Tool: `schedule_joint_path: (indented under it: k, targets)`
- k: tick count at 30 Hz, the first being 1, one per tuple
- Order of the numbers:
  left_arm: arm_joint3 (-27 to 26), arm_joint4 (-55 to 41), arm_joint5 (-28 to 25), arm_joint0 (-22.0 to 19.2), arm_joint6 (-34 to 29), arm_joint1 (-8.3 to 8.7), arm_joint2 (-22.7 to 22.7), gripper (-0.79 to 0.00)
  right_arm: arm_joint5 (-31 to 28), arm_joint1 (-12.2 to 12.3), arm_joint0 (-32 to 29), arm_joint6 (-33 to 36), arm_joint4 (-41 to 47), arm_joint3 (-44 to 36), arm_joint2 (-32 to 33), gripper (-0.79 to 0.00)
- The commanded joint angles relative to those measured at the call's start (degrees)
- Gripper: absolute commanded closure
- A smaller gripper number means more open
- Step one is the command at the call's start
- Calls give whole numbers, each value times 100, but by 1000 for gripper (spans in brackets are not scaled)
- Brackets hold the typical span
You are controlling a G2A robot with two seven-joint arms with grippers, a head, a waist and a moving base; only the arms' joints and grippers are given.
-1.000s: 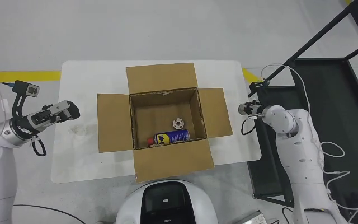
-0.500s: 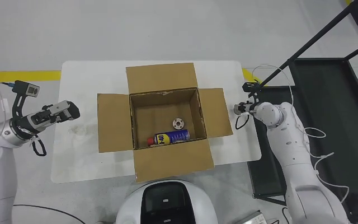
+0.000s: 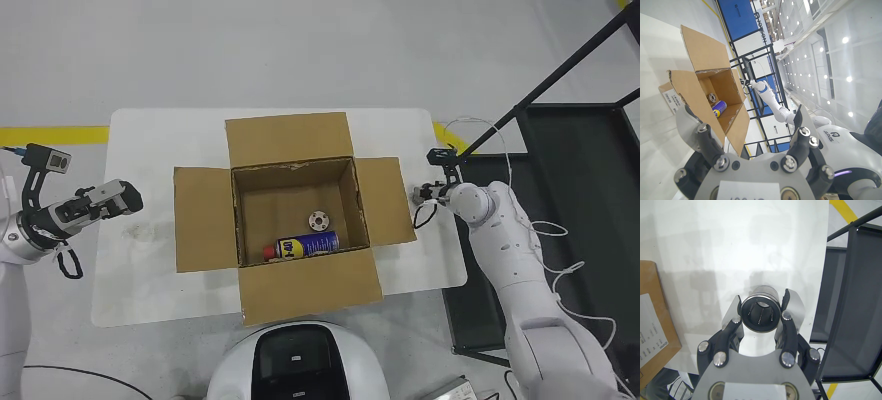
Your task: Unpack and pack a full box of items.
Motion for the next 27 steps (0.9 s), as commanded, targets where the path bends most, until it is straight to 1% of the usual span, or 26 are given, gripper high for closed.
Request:
schedule_joint_path:
  k: [1, 6, 10, 12, 15, 18, 20, 23, 27]
  targets:
    - [0, 0, 0, 0, 0, 0, 0, -785, 30, -3, 43, 62, 79, 86, -3, -785]
    - [0, 0, 0, 0, 0, 0, 0, -785, 94, 29, 74, 5, 242, 72, 137, -785]
    - [0, 0, 0, 0, 0, 0, 0, -785, 176, 107, -90, -25, 226, -451, 382, -785]
    - [0, 0, 0, 0, 0, 0, 0, -785, 231, 149, -259, -69, 234, -979, 548, -785]
    - [0, 0, 0, 0, 0, 0, 0, -785, 336, 199, -607, -44, 239, -2040, 762, -785]
    - [0, 0, 0, 0, 0, 0, 0, -785, 198, 232, -912, 290, 269, -3089, 801, -785]
    - [0, 0, 0, 0, 0, 0, 0, -785, 115, 238, -999, 481, 288, -3593, 722, -785]
    - [0, 0, 0, 0, 0, 0, 0, -785, 79, 218, -987, 697, 430, -4109, 471, -785]
    - [0, 0, 0, 0, 0, 0, 0, -785, 144, 160, -892, 983, 540, -4578, -125, -785]
